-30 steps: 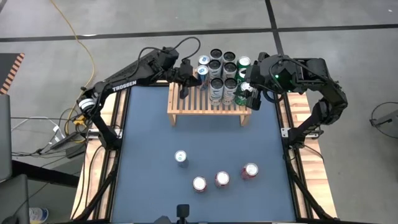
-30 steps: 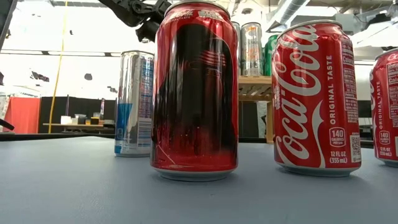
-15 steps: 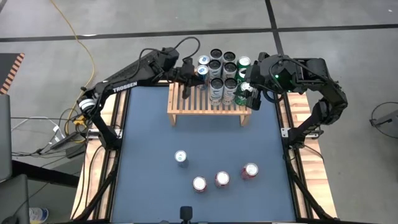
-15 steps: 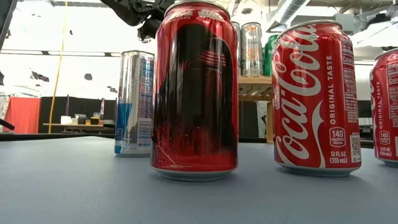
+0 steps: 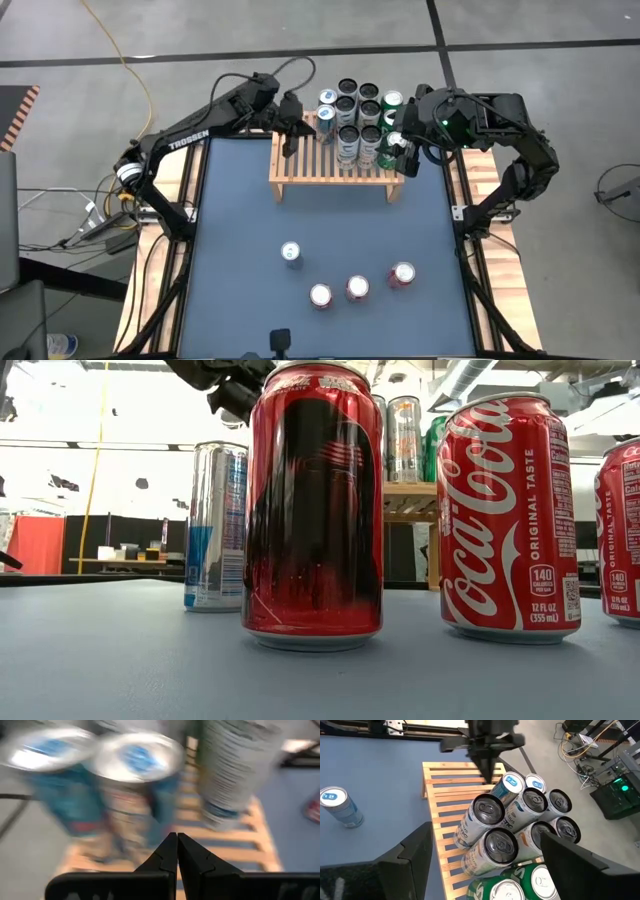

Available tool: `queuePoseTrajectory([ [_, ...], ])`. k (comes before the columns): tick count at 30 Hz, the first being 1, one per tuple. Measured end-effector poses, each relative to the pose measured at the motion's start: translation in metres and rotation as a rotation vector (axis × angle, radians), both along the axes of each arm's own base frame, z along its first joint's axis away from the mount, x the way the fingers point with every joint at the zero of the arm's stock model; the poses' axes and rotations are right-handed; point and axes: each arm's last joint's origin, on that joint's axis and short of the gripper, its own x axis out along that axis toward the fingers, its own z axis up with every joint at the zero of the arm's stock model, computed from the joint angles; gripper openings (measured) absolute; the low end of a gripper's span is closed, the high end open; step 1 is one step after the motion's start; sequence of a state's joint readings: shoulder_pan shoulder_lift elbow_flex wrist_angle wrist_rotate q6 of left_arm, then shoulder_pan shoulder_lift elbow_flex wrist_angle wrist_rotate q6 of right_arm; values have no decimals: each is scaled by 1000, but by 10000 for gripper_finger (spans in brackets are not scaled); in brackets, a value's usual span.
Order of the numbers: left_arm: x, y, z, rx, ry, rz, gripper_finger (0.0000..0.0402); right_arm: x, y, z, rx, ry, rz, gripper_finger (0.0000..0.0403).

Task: Place canned beverage on shelf
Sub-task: Put the top blue soda can on the shelf aligned with the other blue soda can

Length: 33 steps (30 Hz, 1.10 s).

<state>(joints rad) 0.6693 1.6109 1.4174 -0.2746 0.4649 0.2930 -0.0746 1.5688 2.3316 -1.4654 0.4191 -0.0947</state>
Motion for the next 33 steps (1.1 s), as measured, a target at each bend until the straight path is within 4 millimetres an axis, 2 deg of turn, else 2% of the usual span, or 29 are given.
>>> queuePoseTrajectory([
  [5, 0, 8, -2, 33, 3, 90, 0, 0, 0, 0, 11, -7, -9, 314],
  [25, 7, 8, 2, 46, -62, 94, 0, 0, 0, 0, 6, -2, -2, 314],
  [33, 2, 8, -2, 39, 5, 124, 0, 0, 0, 0, 7, -2, -2, 314],
])
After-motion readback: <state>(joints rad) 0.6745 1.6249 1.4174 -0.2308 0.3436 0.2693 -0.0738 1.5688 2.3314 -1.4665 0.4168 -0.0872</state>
